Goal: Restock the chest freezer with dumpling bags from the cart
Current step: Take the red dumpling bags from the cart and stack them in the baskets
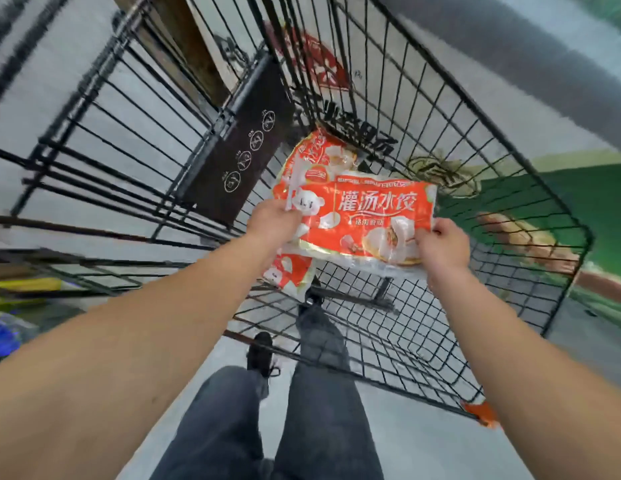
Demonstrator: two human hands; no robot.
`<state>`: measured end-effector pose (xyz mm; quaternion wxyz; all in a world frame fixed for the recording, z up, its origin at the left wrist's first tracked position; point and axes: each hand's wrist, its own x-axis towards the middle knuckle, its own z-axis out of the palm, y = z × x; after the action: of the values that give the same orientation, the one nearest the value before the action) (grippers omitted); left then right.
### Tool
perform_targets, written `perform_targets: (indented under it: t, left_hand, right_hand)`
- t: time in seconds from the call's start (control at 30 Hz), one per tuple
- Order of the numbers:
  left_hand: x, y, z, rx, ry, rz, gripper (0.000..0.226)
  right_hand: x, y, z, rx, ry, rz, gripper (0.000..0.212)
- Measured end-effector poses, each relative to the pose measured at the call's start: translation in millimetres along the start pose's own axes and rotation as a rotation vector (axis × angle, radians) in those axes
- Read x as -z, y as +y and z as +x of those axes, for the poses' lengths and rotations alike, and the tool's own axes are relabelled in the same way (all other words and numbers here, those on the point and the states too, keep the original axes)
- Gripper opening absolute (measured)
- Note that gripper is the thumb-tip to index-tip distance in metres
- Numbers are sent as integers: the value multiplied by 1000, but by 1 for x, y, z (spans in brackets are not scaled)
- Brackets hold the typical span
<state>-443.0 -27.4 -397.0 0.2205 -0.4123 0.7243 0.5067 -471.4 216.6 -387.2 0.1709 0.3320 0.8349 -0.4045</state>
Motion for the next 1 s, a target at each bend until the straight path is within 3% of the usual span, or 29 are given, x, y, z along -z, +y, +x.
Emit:
perform_targets:
  t: [0.13,0.23,0.47,0.67,0.8,1.0]
  left_hand:
    - [26,7,-54,-88,-60,-66,18]
    - [48,14,-110,-248,-102,-32,16]
    - [53,34,-214,-459,-217,-50,13]
    - [15,42,-293,-592,-297,26,11]
    - [-16,53,-327,-687,-265,119,13]
    - [-105,63,-399,-730,-309,137,18]
  right_hand:
    - [33,5,-70,52,101,105,11]
    - [67,12,-131,91,177,205,13]
    - [148,30,-216,170,318,330,12]
    - [221,73,-261,206,433,383,20]
    - [260,96,-267,228,525,398,11]
    - [349,158,-269,227,569,517,12]
